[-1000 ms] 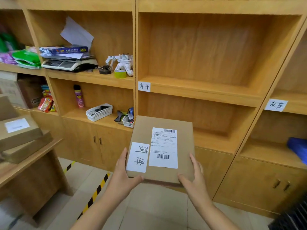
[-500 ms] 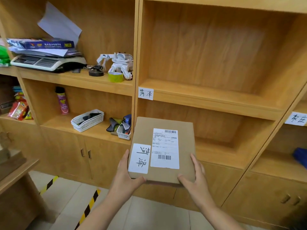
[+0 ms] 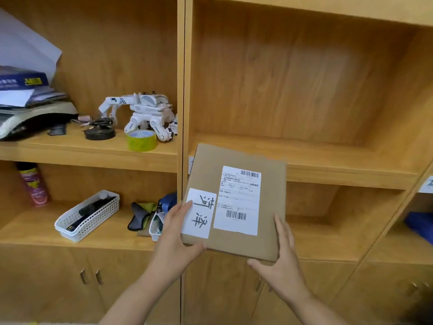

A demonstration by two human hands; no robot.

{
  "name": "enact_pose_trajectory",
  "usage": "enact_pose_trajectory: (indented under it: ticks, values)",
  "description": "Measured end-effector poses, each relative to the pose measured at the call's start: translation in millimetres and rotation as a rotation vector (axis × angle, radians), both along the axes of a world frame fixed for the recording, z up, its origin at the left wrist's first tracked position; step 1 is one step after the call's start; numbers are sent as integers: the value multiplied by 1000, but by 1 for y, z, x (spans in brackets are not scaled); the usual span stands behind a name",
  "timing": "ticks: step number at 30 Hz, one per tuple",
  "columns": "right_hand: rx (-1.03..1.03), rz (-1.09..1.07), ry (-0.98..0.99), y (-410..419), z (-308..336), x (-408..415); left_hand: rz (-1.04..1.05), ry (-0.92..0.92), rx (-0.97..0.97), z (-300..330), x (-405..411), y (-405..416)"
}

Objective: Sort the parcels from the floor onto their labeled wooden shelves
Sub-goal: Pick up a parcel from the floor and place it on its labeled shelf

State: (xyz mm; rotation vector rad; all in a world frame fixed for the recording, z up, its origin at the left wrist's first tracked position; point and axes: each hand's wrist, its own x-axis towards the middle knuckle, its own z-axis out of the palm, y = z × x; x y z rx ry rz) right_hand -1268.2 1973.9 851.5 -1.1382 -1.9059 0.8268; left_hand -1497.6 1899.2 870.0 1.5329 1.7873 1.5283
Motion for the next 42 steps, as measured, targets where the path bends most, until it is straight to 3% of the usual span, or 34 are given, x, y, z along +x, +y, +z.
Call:
enact_pose_trajectory:
  ticks: [5, 10, 15, 20, 29, 34, 39, 42]
  values:
    - [143, -23, -47, 54, 26, -13, -22, 68, 53, 30, -22, 52]
    - [232, -44, -28, 114, 48, -24, 93, 200, 81, 53, -28, 99]
    - [310, -19, -104, 168, 75, -26, 134, 185, 76, 73, -30, 141]
    - [291, 42, -83, 218, 93, -31, 199, 200, 112, 79, -28, 177]
    - [241, 97, -27, 263, 96, -39, 141, 244, 127, 83, -38, 212]
    - [226, 95, 22, 275, 96, -46, 157, 384, 92, 85, -51, 222]
    - [308, 34, 24, 284, 101, -55, 212, 763, 157, 97, -64, 233]
    - [373, -21, -44, 288, 105, -61, 254, 898, 123, 101, -66, 244]
